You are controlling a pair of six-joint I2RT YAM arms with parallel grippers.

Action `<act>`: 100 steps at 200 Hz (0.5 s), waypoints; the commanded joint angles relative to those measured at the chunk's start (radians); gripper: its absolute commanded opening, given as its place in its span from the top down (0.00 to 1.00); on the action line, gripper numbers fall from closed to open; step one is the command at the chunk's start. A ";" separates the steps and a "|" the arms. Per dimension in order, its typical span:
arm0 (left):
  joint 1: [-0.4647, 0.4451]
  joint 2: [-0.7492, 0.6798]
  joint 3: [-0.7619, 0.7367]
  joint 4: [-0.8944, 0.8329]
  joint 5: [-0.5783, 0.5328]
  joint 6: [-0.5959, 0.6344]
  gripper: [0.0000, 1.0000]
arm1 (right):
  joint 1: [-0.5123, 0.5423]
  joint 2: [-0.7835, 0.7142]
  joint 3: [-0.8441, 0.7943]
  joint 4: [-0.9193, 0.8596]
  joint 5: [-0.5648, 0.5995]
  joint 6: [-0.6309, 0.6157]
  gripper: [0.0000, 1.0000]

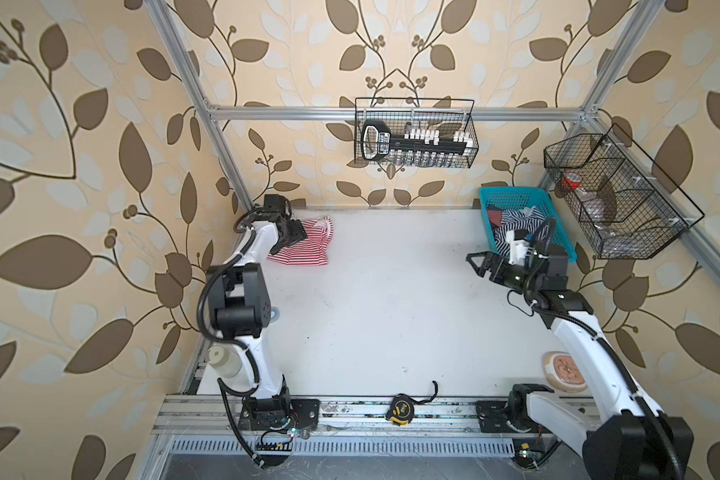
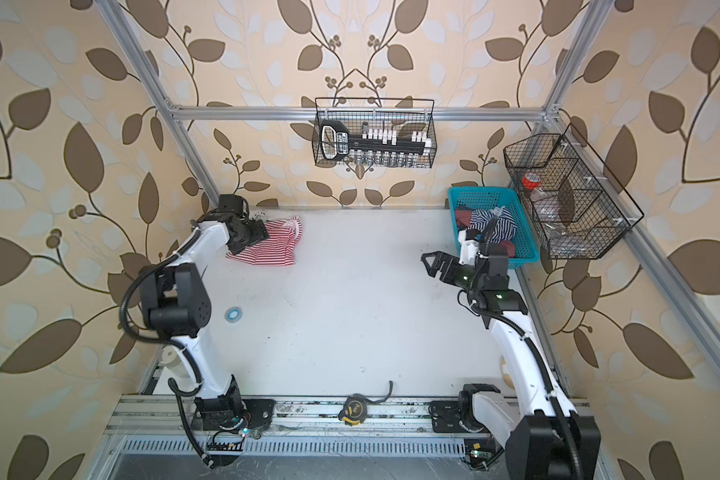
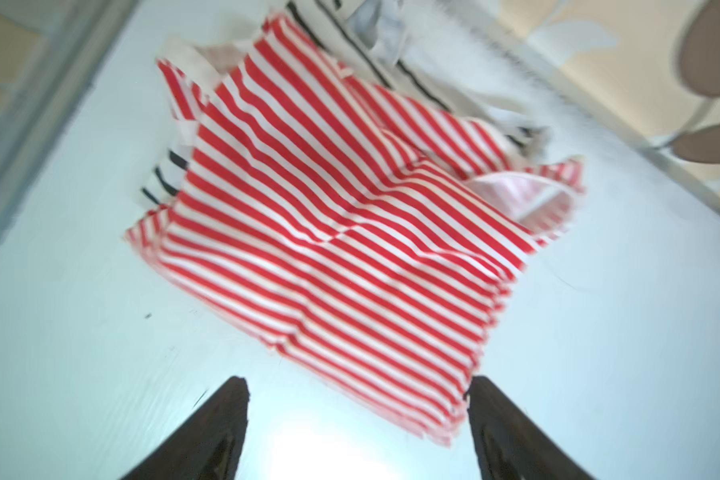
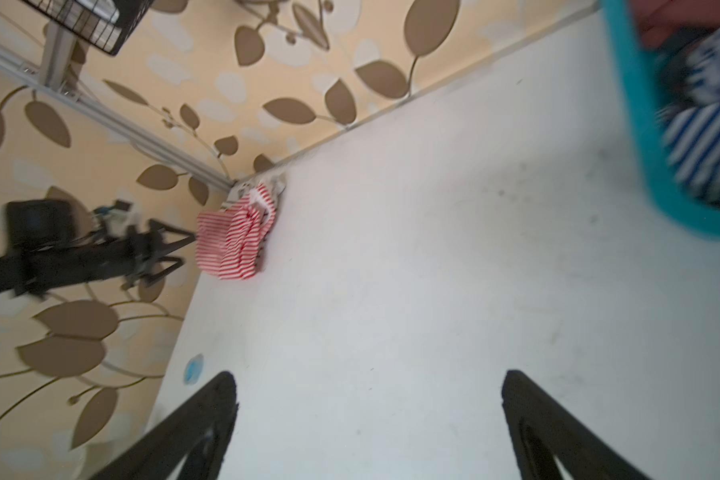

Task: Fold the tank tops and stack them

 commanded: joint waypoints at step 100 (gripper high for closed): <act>-0.033 -0.440 -0.803 0.674 -0.092 0.191 0.01 | -0.083 0.161 -0.614 1.080 0.413 -0.207 0.00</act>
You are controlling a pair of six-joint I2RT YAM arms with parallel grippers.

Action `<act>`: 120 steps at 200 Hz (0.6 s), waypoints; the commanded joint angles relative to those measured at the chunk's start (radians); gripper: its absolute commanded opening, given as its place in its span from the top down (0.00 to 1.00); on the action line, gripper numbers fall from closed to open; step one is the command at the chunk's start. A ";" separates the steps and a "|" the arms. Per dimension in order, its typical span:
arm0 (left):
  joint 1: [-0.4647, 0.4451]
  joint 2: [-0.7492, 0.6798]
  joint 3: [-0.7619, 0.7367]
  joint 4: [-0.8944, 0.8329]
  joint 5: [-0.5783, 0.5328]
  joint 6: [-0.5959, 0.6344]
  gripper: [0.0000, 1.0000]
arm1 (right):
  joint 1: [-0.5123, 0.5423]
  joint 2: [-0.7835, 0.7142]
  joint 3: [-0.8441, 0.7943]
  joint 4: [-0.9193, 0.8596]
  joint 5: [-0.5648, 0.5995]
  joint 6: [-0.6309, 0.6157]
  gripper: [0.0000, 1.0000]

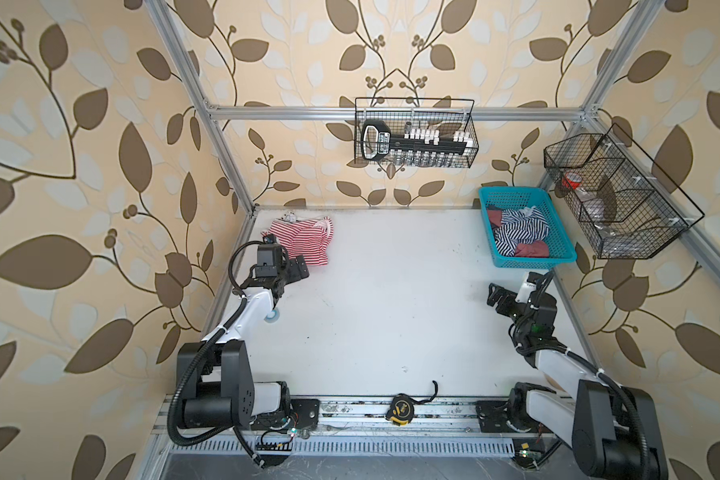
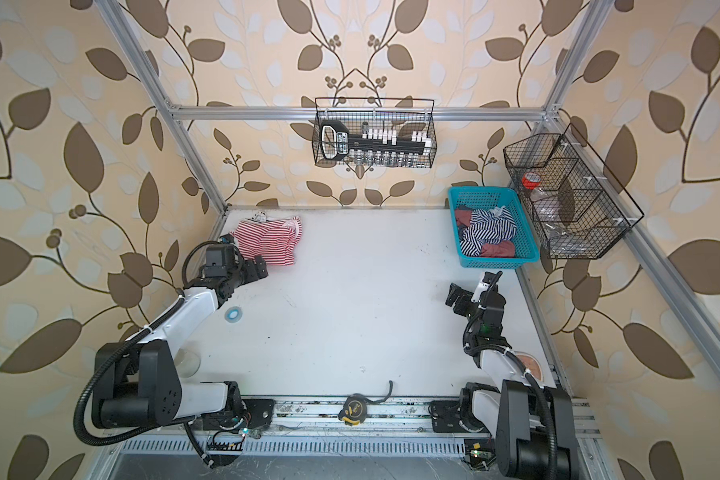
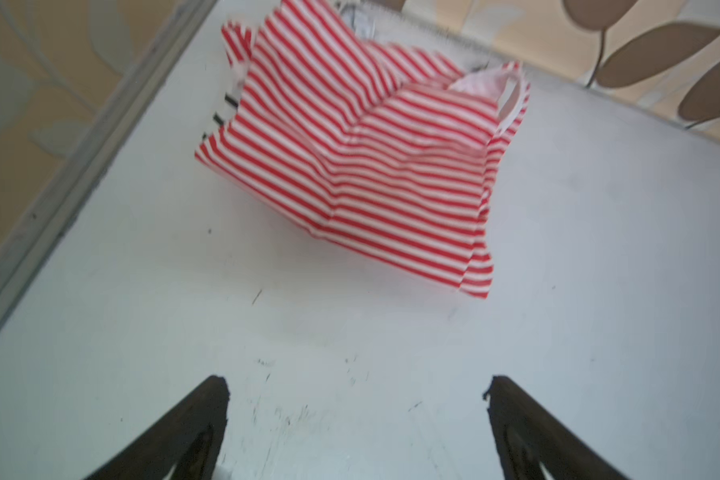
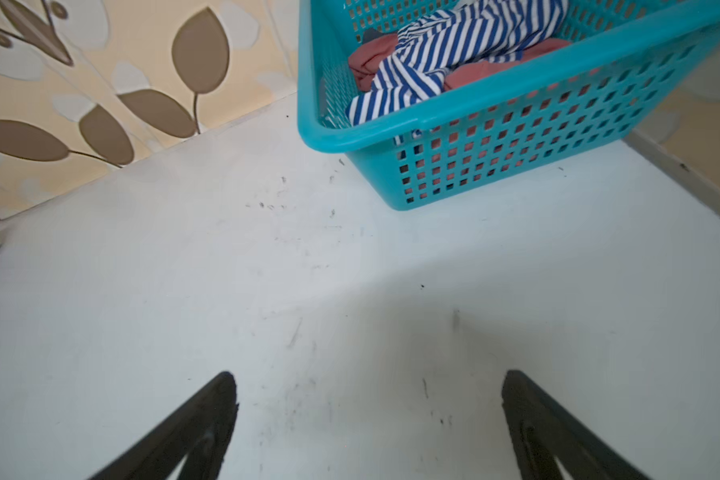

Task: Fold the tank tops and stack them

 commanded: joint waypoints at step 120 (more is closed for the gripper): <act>-0.007 0.169 -0.343 0.812 -0.050 0.122 0.01 | 0.181 0.221 -0.029 0.467 0.158 -0.205 0.00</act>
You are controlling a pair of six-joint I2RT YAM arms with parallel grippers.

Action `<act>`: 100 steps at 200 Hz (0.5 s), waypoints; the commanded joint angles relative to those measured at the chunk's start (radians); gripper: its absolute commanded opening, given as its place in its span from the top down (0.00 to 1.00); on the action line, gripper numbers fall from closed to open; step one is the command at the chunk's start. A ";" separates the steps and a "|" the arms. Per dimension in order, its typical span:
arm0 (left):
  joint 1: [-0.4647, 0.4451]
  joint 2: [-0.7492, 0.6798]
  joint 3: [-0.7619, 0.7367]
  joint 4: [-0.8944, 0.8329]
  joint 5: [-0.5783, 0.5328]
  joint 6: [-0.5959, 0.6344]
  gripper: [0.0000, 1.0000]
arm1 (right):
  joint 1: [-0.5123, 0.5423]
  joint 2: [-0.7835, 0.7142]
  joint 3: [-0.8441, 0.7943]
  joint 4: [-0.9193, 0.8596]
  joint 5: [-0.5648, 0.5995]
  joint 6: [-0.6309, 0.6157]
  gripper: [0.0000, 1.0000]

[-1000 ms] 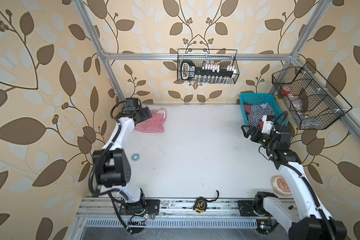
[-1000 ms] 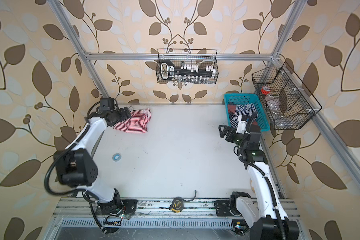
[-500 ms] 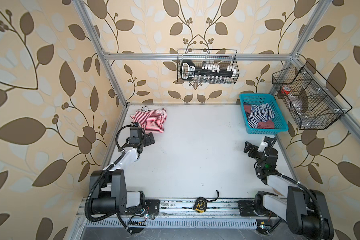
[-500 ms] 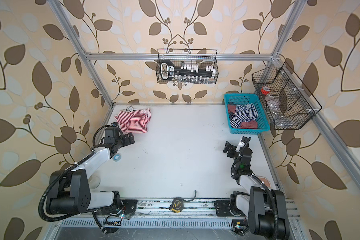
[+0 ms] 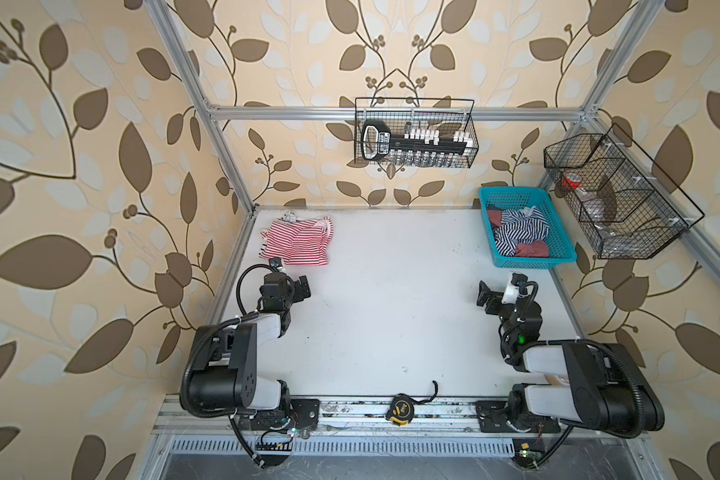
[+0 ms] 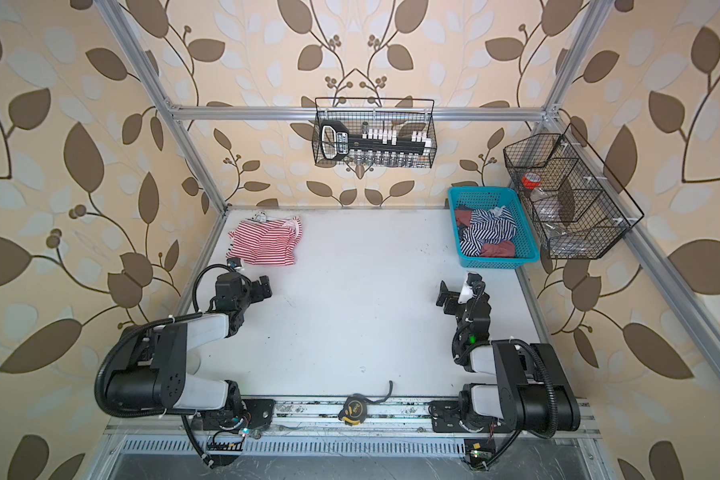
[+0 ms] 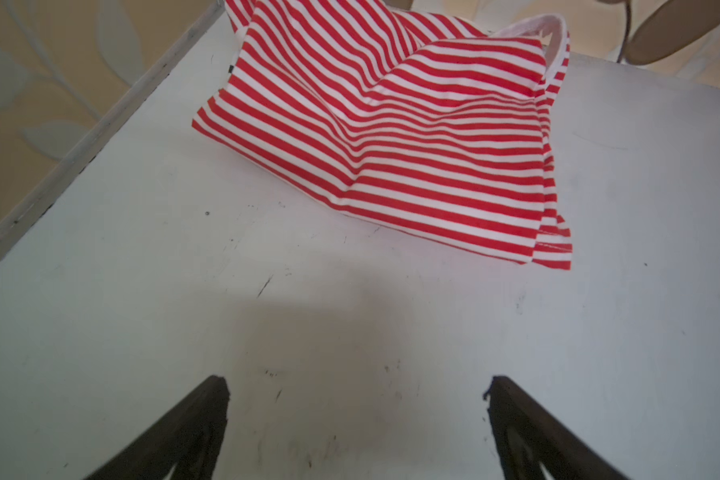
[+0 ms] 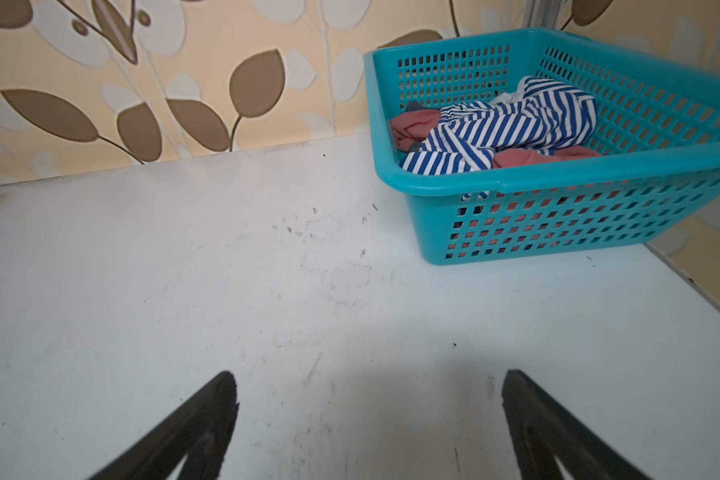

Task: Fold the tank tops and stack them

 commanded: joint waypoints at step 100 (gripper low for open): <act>-0.010 0.018 -0.014 0.117 -0.016 0.033 0.01 | 0.036 0.010 0.063 -0.021 -0.045 -0.107 0.00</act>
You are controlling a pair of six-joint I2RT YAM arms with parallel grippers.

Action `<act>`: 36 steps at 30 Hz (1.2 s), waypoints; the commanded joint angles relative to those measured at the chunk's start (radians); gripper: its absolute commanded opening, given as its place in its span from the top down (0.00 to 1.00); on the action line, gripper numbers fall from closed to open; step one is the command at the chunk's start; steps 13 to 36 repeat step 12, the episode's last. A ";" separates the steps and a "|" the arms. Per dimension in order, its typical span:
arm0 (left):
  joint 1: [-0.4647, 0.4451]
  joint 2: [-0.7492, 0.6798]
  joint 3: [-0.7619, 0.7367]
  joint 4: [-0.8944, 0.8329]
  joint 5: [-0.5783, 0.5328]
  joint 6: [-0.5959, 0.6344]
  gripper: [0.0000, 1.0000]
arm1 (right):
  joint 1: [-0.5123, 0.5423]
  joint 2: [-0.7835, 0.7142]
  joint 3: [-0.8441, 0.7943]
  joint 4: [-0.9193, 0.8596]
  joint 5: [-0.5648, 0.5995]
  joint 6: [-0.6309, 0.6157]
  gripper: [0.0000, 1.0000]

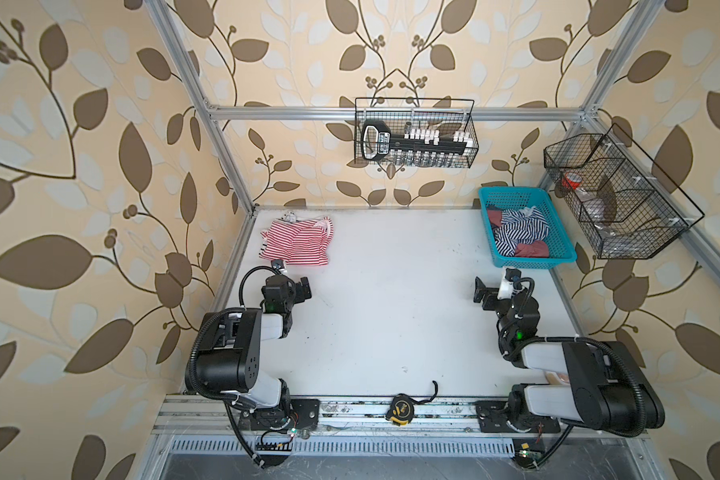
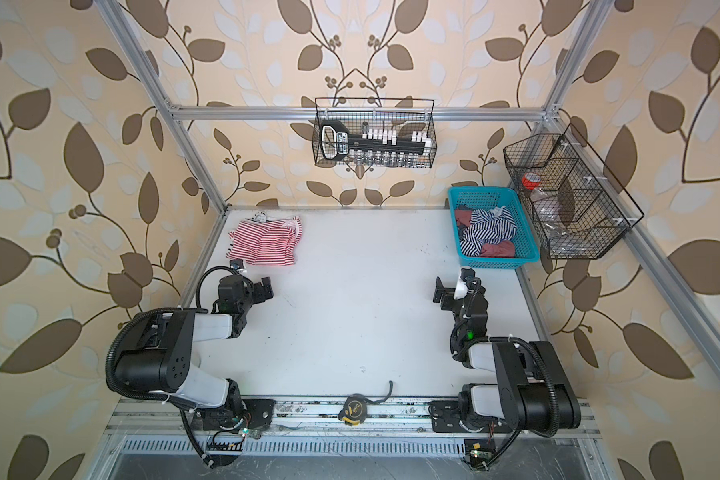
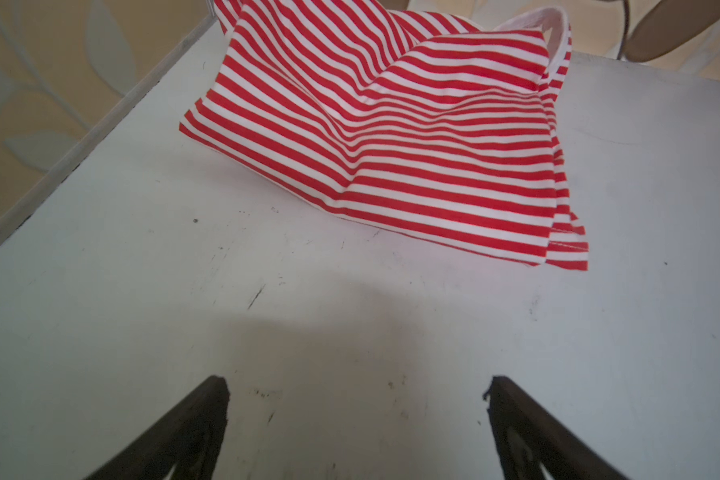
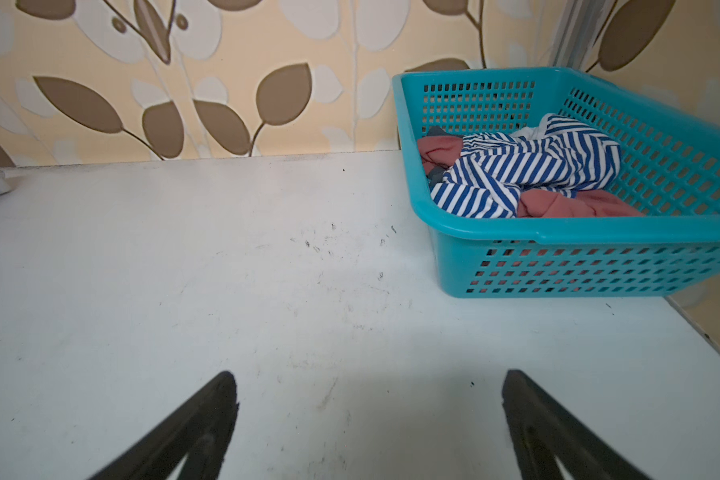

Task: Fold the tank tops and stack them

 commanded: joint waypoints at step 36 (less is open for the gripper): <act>-0.008 -0.017 0.006 0.049 -0.015 0.017 0.01 | 0.002 0.006 0.027 -0.009 -0.031 -0.036 0.00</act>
